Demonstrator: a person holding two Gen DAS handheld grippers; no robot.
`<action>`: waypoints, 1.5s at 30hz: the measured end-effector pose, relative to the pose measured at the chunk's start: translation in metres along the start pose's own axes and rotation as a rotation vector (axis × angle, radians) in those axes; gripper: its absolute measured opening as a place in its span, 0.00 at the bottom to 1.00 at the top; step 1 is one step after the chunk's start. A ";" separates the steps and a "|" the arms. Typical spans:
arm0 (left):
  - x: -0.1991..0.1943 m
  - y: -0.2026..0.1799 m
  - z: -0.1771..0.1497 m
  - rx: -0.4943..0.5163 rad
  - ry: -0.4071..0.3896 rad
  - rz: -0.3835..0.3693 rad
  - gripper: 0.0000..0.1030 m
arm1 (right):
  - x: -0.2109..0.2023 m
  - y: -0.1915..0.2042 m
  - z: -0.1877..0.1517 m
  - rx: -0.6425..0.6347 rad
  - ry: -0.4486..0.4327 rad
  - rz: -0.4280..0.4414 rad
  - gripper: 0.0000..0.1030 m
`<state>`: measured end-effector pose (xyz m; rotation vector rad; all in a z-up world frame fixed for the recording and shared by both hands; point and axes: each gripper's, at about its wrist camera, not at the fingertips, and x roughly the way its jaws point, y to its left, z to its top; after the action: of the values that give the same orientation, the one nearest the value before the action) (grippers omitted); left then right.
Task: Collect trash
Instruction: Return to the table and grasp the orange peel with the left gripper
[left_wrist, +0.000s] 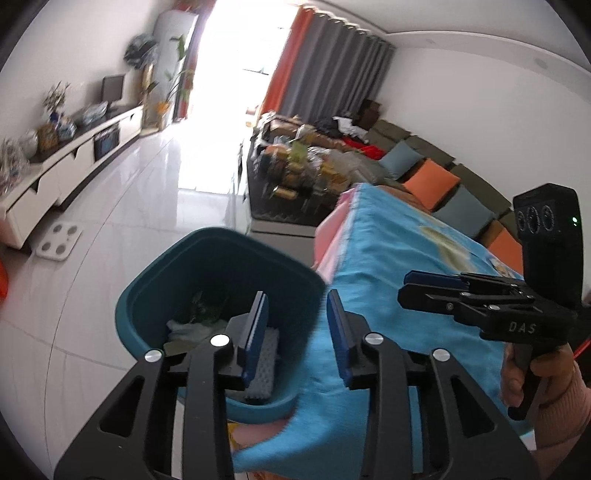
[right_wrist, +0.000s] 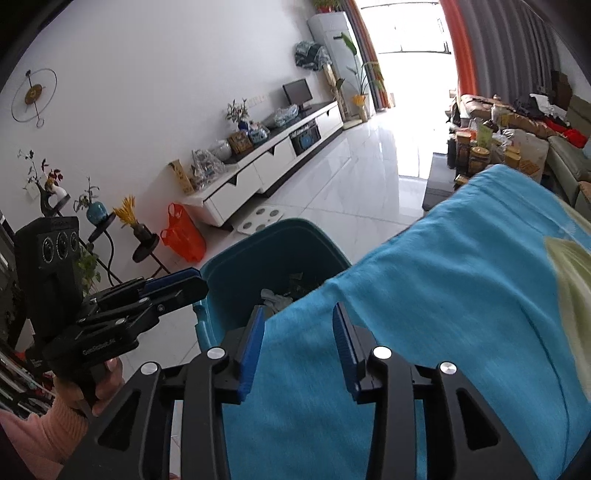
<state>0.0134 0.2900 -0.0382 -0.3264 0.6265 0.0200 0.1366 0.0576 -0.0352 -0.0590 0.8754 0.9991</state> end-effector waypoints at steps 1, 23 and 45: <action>-0.003 -0.008 -0.001 0.017 -0.006 -0.015 0.35 | -0.008 -0.003 -0.003 0.010 -0.015 0.000 0.36; 0.034 -0.202 -0.044 0.345 0.113 -0.353 0.44 | -0.202 -0.137 -0.120 0.322 -0.240 -0.365 0.40; 0.103 -0.373 -0.074 0.584 0.304 -0.543 0.44 | -0.279 -0.242 -0.192 0.530 -0.305 -0.598 0.40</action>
<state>0.0976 -0.0946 -0.0446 0.0803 0.7946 -0.7329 0.1333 -0.3584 -0.0590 0.2633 0.7494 0.1919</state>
